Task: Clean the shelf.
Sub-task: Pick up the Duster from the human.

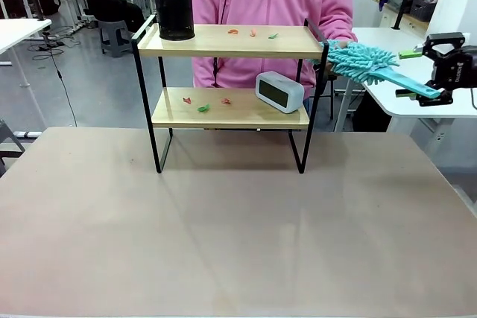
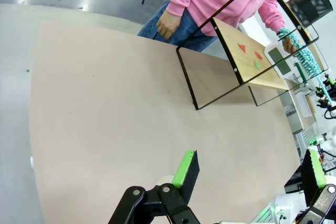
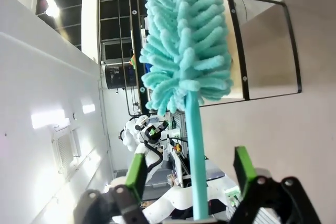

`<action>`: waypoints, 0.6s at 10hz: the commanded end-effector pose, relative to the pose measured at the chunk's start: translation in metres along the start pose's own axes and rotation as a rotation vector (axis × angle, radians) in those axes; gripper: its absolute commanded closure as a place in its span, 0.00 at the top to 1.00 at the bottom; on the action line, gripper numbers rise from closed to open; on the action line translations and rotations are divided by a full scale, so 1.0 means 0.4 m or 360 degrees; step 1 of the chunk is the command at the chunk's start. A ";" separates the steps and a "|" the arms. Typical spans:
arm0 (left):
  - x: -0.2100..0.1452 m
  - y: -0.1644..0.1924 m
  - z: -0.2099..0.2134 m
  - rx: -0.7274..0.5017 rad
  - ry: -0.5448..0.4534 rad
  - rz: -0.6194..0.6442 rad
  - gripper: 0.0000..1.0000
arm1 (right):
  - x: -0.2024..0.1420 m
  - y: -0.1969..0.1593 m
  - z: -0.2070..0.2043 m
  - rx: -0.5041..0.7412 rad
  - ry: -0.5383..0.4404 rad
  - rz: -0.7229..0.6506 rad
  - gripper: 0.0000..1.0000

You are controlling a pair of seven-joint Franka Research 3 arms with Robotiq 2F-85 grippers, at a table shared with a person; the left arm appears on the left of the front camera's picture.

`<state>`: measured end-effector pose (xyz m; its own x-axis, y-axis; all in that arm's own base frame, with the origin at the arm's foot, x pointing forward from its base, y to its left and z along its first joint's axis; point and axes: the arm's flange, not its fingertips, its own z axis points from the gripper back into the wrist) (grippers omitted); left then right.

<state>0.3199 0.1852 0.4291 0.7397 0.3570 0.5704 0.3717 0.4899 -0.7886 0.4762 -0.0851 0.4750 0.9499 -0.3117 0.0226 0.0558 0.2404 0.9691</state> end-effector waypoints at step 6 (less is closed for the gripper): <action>-0.001 0.000 -0.004 -0.0029 -0.0026 -0.0038 1.00 | -0.001 0.017 -0.015 -0.0023 0.0014 0.0011 0.00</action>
<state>0.3198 0.1852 0.4291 0.7395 0.3571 0.5707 0.3720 0.4898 -0.7885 0.4771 -0.0790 0.4753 0.9539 -0.2991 0.0239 0.0518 0.2426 0.9688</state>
